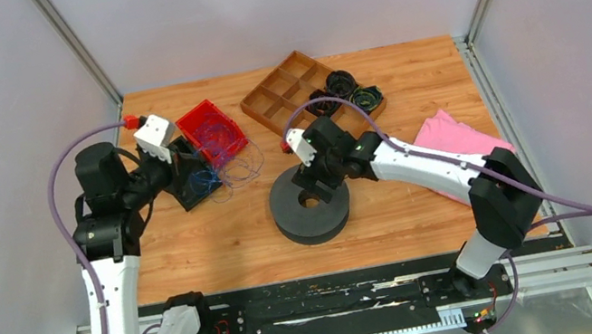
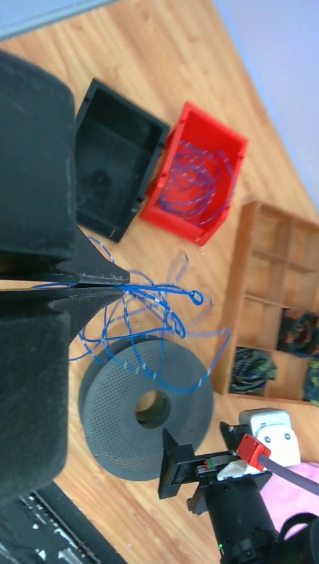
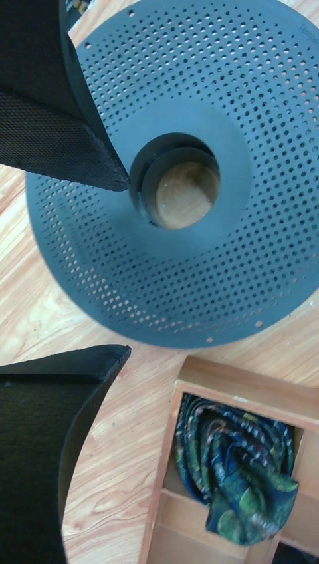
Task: Wrap the cables
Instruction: Move the cable reel to the center of the board.
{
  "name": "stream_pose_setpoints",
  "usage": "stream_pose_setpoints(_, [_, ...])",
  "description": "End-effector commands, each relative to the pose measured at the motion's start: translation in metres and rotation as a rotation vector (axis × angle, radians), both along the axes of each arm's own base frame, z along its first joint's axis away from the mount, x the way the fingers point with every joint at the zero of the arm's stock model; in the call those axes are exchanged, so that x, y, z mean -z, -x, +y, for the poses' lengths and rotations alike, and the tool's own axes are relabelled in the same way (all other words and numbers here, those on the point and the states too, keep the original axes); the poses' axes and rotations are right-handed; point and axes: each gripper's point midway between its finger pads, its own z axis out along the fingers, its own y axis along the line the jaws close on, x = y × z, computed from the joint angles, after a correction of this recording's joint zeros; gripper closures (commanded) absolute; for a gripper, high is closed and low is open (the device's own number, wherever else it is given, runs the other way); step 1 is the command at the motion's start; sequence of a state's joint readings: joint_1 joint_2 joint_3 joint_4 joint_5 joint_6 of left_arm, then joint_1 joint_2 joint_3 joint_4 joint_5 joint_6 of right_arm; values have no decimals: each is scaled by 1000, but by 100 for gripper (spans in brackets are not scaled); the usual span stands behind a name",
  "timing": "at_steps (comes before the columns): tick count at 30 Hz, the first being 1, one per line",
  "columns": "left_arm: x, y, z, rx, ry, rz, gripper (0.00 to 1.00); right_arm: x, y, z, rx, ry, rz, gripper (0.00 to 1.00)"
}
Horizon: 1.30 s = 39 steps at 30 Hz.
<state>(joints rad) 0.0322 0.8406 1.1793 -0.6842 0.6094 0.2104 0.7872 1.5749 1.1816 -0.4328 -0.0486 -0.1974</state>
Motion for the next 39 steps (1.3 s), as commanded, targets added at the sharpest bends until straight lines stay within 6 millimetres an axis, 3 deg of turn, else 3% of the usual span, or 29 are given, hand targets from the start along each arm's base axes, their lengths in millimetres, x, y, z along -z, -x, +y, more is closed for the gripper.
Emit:
stream_pose_setpoints(1, [30,1,5,-6,-39,53,100,4,-12,14,49,40,-87,16])
stream_pose_setpoints(7, [61,0,15,-22,-114,81,100,27,-17,7,64,121,-98,16])
stream_pose_setpoints(12, [92,0,14,16,-155,134,100,35,-23,-19,88,226,-146,16])
stream_pose_setpoints(19, [123,8,-21,192,-163,202,100,31,-10,-72,80,256,-138,18])
stream_pose_setpoints(22, [123,6,-37,247,-113,201,100,26,0,-79,11,220,-131,17])
stream_pose_setpoints(26, [116,3,-54,306,-41,181,100,-13,9,-59,-97,85,-157,16])
stream_pose_setpoints(32, [95,6,-82,414,125,138,100,-73,26,3,-298,-210,-113,18])
stream_pose_setpoints(36, [86,9,-90,446,182,107,100,-96,37,43,-411,-385,-40,25])
stream_pose_setpoints(39, [85,12,-93,458,196,89,100,-102,35,63,-449,-453,-4,31])
